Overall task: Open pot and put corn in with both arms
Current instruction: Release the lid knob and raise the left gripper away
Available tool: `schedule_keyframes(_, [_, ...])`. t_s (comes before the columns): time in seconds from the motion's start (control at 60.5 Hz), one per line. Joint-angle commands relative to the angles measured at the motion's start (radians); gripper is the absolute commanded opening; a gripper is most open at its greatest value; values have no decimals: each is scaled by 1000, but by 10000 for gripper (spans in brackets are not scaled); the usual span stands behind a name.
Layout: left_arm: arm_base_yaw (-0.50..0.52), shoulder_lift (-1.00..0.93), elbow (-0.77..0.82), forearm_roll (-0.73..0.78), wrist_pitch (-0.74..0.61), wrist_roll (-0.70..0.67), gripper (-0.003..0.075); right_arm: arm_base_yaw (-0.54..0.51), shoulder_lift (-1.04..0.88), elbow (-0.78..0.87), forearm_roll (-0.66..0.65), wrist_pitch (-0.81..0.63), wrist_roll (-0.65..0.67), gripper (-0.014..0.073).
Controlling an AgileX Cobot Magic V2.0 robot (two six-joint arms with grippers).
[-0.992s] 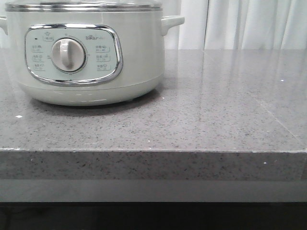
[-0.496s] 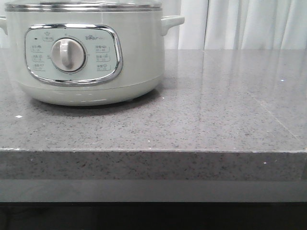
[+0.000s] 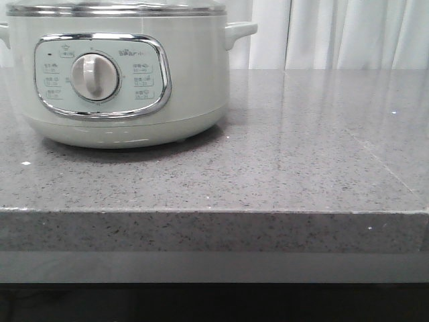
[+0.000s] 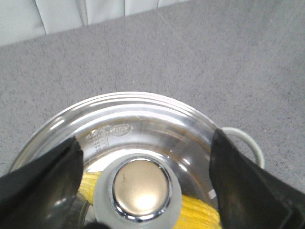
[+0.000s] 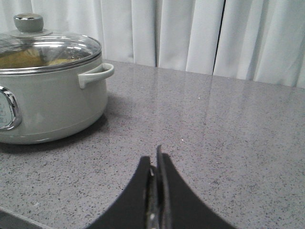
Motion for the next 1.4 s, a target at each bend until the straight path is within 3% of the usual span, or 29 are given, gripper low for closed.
schedule_keyframes(0.0, [-9, -80, -38, -15, -39, 0, 450, -4, 8, -29, 3, -84, -8, -68])
schedule_keyframes(0.264, [-9, -185, 59, -15, -101, 4, -22, -4, 8, -29, 3, -84, -8, -68])
schedule_keyframes(0.512, [-9, -376, 289, -26, -248, 24, -18, -4, 8, -29, 3, -81, -8, -68])
schedule_keyframes(0.86, [-9, -845, 811, -26, -581, 26, -18, -4, 8, -29, 3, -68, -8, -68])
schedule_keyframes(1.157, [-9, -1206, 1086, -20, -596, 26, -18, -4, 8, -29, 3, -68, -8, -68])
schedule_keyframes(1.388, [-9, -1298, 1183, -20, -596, 26, -18, -4, 8, -29, 3, -68, -8, -68])
